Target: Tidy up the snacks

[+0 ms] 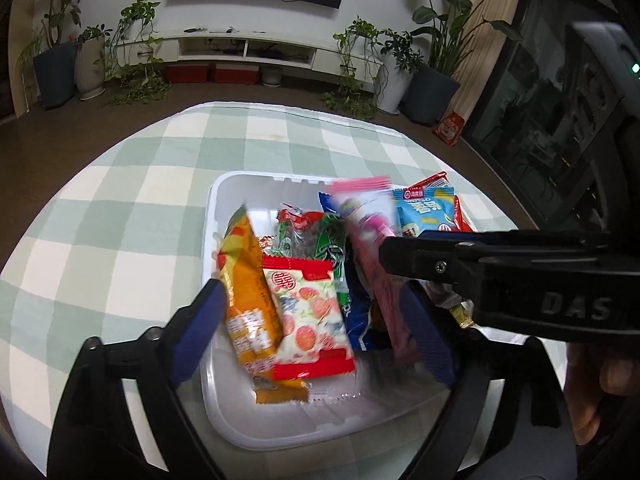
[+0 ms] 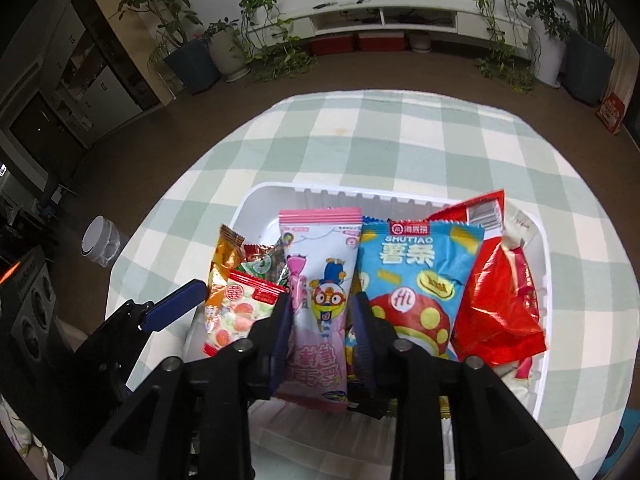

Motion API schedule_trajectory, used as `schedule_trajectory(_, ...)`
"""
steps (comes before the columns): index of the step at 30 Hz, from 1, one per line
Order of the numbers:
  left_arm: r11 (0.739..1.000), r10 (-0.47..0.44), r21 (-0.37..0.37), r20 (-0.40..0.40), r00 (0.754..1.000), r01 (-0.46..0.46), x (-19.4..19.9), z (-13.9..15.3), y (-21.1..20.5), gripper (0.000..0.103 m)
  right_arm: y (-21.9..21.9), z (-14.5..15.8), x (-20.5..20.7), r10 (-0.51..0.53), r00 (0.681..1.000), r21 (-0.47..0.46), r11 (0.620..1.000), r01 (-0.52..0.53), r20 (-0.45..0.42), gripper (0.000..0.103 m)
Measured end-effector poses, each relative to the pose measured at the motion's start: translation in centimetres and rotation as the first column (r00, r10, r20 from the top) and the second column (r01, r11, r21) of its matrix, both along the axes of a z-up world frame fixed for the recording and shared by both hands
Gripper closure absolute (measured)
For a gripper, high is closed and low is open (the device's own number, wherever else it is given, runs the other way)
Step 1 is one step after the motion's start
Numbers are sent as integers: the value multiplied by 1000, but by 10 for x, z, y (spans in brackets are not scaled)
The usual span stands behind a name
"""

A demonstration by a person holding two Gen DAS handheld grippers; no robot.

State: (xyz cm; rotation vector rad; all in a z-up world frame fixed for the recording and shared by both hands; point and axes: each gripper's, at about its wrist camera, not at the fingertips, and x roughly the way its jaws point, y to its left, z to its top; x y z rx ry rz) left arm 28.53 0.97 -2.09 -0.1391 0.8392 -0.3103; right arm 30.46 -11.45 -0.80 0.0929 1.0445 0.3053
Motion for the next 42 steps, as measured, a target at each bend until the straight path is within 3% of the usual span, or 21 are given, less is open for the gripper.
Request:
schedule_trajectory(1, 1000, -1, 0, 1, 1000, 1, -1, 0, -1, 11, 1, 2, -2, 5, 1000, 1, 1000, -5, 7, 57)
schedule_trajectory(9, 1000, 9, 5, 54, 998, -10, -18, 12, 0, 4, 4, 21, -20, 19, 997, 11, 1000, -20, 68, 49)
schedule_trajectory(14, 999, 42, 13, 114, 993, -44, -39, 31, 6, 0, -9, 46, -43, -7, 987, 89, 996, -7, 158, 26)
schedule_trajectory(16, 998, 51, 28, 163, 985, -56, -54, 43, 8, 0, -17, 56, -61, -15, 976, 123, 992, -11, 215, 13)
schedule_trajectory(19, 995, 54, 68, 252, 966, -73, -86, 61, 7, 0, -29, 66, -99, -42, 946, 143, 990, -5, 322, 1)
schedule_trajectory(24, 1000, 16, 17, 355, 935, -24, -164, 80, -2, 0, -55, 52, -170, -109, 900, 142, 988, 54, 422, 0)
schedule_trajectory(27, 993, 67, 63, 357, 932, -95, -218, 73, -13, 0, -70, 32, -211, -173, 872, 137, 983, 122, 458, 0)
schedule_trajectory(29, 981, 160, 51, 340, 927, -188, -249, 62, -14, 0, -76, 20, -233, -203, 853, 110, 979, 171, 480, 0)
schedule_trajectory(31, 980, 168, 41, 344, 924, -193, -273, 52, -15, 0, -84, 17, -251, -244, 830, 121, 970, 212, 501, 0)
schedule_trajectory(35, 953, 196, 160, 315, 929, -256, -294, 39, -22, 0, -94, 23, -273, -305, 789, 157, 952, 261, 534, 0)
schedule_trajectory(37, 945, 215, 180, 283, 935, -272, -298, 34, -20, 0, -93, 18, -283, -319, 787, 138, 947, 291, 528, 0)
schedule_trajectory(42, 950, 226, 166, 225, 948, -266, -300, 24, -17, 0, -87, 1, -305, -301, 826, 85, 951, 297, 477, 0)
